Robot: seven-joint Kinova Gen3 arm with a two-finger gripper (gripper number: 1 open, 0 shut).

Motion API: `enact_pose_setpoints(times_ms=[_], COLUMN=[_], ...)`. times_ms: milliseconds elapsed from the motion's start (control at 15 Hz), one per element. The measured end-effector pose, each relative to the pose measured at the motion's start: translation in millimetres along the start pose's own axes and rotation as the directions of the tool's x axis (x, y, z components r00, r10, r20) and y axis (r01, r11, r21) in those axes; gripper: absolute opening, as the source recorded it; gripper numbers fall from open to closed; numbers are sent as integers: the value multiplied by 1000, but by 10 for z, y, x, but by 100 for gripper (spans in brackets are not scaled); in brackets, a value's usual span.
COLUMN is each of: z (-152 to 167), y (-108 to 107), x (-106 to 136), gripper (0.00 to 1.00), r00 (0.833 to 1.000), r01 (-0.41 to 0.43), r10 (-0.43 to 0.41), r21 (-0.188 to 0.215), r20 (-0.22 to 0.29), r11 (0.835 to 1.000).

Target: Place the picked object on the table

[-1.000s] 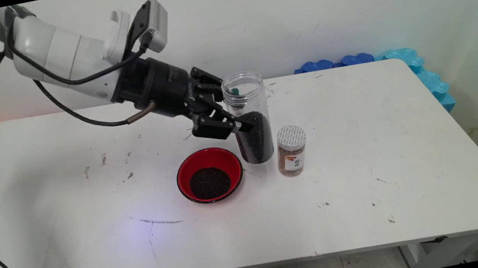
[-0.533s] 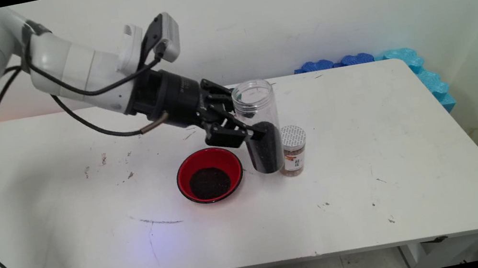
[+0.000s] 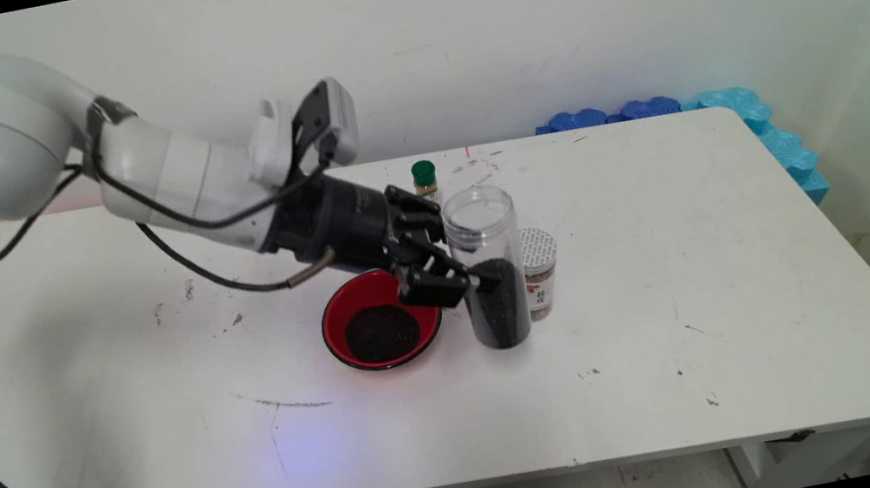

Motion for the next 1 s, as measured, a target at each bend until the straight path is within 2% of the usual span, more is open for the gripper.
enact_pose_setpoints(times_ms=[1000], z=[415], y=[125], x=[-423], gripper=[0], r00=[997], r01=[-19], r10=[19], r21=[4], r20=[77], r11=[1000])
